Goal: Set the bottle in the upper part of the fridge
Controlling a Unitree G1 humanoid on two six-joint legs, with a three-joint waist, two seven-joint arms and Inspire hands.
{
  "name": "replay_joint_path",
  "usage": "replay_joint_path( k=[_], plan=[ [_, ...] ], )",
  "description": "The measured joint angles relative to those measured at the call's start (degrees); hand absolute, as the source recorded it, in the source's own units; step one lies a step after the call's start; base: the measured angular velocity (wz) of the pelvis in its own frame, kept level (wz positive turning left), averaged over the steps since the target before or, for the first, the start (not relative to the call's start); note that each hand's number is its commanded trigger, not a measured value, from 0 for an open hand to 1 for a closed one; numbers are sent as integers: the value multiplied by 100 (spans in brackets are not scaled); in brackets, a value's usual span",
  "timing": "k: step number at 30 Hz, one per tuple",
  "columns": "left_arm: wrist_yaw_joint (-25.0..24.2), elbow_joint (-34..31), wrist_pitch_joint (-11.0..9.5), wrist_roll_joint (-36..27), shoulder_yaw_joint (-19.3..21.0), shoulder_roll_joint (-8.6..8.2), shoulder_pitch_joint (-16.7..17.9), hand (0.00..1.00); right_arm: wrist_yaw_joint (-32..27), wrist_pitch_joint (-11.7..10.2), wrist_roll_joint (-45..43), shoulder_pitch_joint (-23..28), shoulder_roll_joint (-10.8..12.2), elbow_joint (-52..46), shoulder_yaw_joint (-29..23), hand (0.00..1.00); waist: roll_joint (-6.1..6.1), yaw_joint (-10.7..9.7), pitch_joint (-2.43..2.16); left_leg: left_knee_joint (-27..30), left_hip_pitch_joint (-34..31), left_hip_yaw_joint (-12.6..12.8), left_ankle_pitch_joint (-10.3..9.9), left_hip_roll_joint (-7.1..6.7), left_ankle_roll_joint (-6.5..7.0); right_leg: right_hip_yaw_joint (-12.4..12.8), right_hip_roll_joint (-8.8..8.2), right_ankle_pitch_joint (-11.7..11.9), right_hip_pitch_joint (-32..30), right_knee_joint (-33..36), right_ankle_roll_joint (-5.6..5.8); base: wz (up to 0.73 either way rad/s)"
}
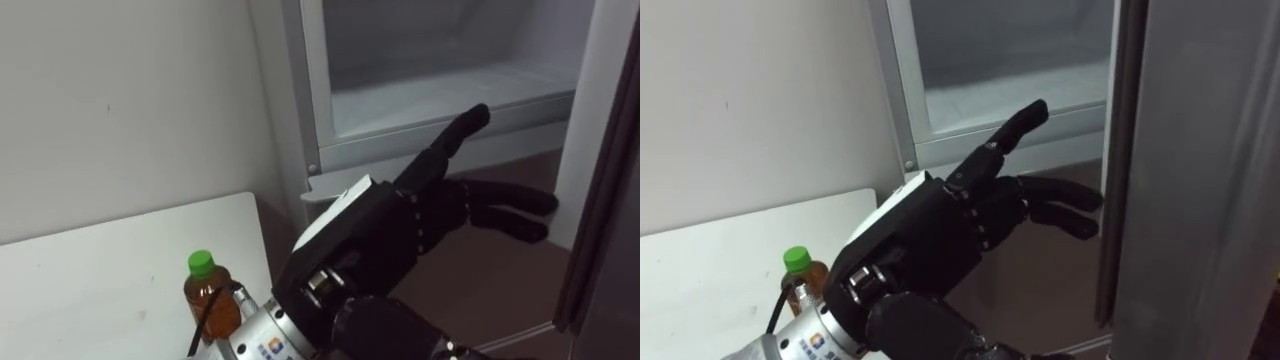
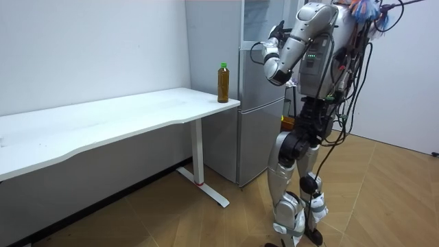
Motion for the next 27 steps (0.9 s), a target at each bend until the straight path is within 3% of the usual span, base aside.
replay_joint_path(
  k=[8, 17, 27],
  plan=[
    [-2, 15, 119, 150, -157, 83, -4, 0, -76, 5, 158, 12, -3, -51, 142, 0, -4, 5, 3, 0, -27, 9, 0, 0, 0, -7, -2, 0, -25, -2, 0, 0],
    [-2, 17, 201, 321, -275, -47, -17, 0, -237, 7, 144, 25, 24, -203, 240, 0, -10, -66, 7, -1, -83, 9, 0, 0, 0, 7, 0, 0, -93, 2, 1, 0],
    [-28, 27, 202, 322, -292, -19, -18, 0, -194, 4, 146, 9, 16, -204, 137, 0, -14, -295, 10, -57, -10, 123, 0, 2, 0, 60, 0, 0, -81, -6, 1, -3]
  ],
)
